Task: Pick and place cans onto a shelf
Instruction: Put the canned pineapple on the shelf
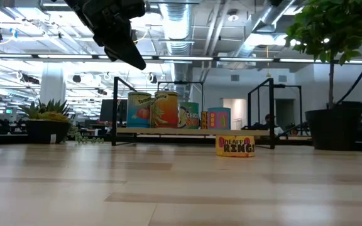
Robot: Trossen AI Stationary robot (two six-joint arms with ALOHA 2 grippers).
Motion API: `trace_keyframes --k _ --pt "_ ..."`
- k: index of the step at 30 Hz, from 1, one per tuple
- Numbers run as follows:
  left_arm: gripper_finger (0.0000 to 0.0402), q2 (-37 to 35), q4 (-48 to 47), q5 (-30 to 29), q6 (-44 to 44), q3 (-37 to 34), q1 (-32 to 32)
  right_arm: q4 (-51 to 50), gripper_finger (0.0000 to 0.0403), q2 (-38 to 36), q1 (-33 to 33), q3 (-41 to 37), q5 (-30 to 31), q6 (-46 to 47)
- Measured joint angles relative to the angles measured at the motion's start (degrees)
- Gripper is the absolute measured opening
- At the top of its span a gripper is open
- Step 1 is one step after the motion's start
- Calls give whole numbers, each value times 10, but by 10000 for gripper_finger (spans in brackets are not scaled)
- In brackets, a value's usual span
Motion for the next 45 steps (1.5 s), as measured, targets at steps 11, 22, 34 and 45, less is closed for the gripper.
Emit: trace_keyframes --k 11,22,34,45 --pt "15 0 -8 0 14 0 0 -2 84 56 100 -153 -21 110" --pt "15 0 -31 -38 -10 0 0 21 5 93 -2 -322 20 337" --pt "5 2 -20 -23 -23 0 12 65 8 88 52 -349 -4 481" --pt "0 240 164 28 115 167 29 82 12 88 150 -321 -105 557"
